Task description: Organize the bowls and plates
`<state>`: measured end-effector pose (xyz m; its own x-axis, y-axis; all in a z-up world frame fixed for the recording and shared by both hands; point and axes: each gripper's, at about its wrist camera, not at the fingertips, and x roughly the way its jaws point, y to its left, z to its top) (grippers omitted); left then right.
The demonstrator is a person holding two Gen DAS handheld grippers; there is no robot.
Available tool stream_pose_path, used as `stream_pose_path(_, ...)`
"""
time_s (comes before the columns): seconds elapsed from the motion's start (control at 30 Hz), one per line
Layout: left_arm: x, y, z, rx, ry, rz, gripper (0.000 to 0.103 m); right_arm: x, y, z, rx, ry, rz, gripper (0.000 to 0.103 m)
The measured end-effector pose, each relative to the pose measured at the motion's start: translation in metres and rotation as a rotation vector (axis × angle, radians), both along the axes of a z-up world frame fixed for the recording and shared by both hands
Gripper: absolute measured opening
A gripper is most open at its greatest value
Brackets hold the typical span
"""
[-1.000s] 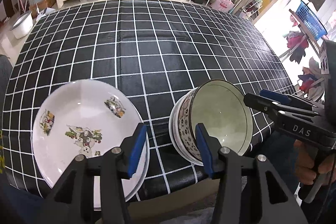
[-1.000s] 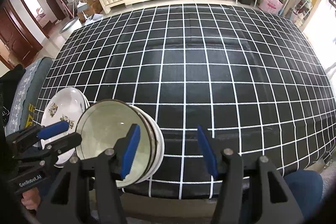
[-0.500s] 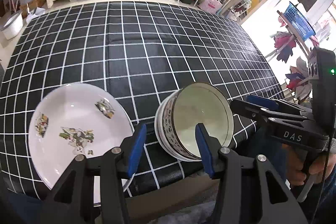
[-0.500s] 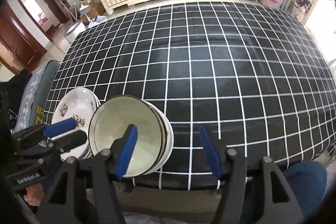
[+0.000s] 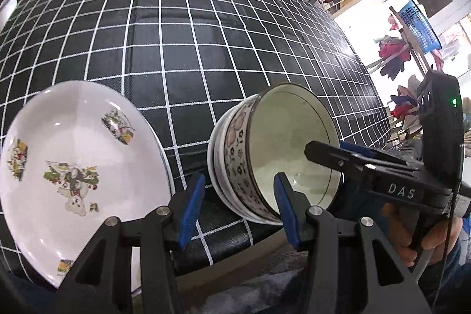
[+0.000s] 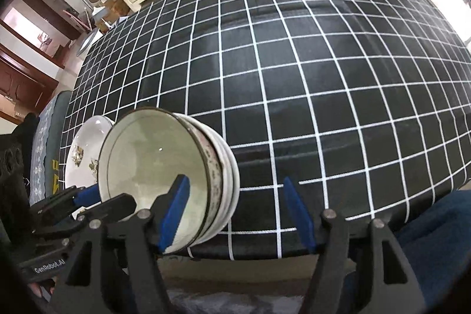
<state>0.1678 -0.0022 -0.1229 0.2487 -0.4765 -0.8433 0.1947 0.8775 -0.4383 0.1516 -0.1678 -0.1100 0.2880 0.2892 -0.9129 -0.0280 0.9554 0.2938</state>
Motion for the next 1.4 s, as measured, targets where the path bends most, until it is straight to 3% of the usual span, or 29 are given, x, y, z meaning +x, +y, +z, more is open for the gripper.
stream_pose_path(0.47,0.013,-0.008,-0.016,-0.021,0.053,-0.032,0.046,0.008,-0.003,-0.022,0.043,0.074,-0.009,0.070)
stream_pose_path(0.63,0.014,-0.011,-0.017,-0.007,0.062,-0.036,0.046,0.007,-0.008,-0.028,0.120,0.106,-0.020,0.070)
stream_pose_path(0.8,0.010,-0.022,-0.016,0.066,0.022,-0.067,0.046,0.006,-0.011,-0.033,0.192,0.152,-0.029,0.069)
stream_pose_path(0.87,0.009,-0.028,-0.014,0.096,0.010,-0.070,0.046,0.006,-0.011,-0.037,0.252,0.171,-0.028,0.063)
stream_pose_path(1.0,0.009,-0.033,-0.012,0.128,0.005,-0.063,0.046,0.002,-0.013,-0.033,0.253,0.154,-0.039,0.058)
stream_pose_path(1.13,0.003,-0.049,-0.006,0.220,-0.041,-0.059,0.046,-0.002,-0.014,-0.030,0.246,0.131,-0.059,0.057)
stream_pose_path(1.4,-0.003,-0.050,-0.002,0.223,-0.051,-0.041,0.045,-0.009,-0.013,-0.026,0.246,0.101,-0.046,0.051)
